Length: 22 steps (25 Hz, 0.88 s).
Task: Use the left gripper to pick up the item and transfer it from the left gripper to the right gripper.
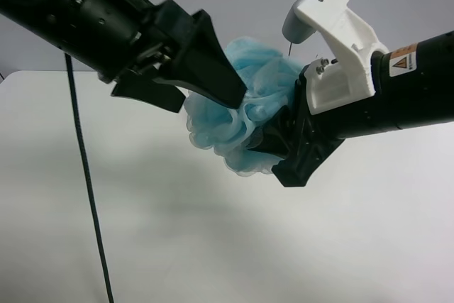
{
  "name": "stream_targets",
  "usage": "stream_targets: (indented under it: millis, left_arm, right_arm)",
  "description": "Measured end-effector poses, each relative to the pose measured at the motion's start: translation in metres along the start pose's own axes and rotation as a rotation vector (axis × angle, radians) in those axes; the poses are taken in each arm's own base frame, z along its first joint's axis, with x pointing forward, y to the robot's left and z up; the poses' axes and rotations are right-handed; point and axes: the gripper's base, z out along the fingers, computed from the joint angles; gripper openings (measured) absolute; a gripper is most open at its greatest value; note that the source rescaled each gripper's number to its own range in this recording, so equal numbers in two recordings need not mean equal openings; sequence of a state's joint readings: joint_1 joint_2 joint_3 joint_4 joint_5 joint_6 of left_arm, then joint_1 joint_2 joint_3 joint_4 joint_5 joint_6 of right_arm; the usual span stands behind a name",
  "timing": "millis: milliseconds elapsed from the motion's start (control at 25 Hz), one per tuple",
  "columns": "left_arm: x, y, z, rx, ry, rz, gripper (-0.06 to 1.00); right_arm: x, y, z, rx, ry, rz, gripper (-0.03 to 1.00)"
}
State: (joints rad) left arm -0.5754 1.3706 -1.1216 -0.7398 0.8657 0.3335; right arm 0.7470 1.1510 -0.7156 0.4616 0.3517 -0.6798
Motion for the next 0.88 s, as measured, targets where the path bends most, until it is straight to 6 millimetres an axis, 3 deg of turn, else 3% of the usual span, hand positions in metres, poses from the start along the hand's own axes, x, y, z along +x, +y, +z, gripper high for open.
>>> stream_targets:
  millis: [320, 560, 760, 880]
  left_arm:
    - [0.013, 0.016, -0.079, -0.172, -0.075, 0.045, 1.0]
    - [0.04, 0.006, -0.138, -0.383, -0.162, 0.143, 1.0]
    - [0.068, -0.01, -0.17, -0.501, -0.261, 0.143, 1.0]
    - [0.097, -0.01, -0.177, -0.58, -0.29, 0.105, 1.0]
  right_arm:
    - [0.0, 0.0, 0.0, 0.003, -0.005, 0.002, 0.05]
    - [0.0, 0.0, 0.0, 0.003, -0.005, 0.002, 0.05]
    - [0.0, 0.0, 0.0, 0.003, -0.005, 0.002, 0.04]
    - [0.0, 0.0, 0.0, 0.003, -0.005, 0.003, 0.04]
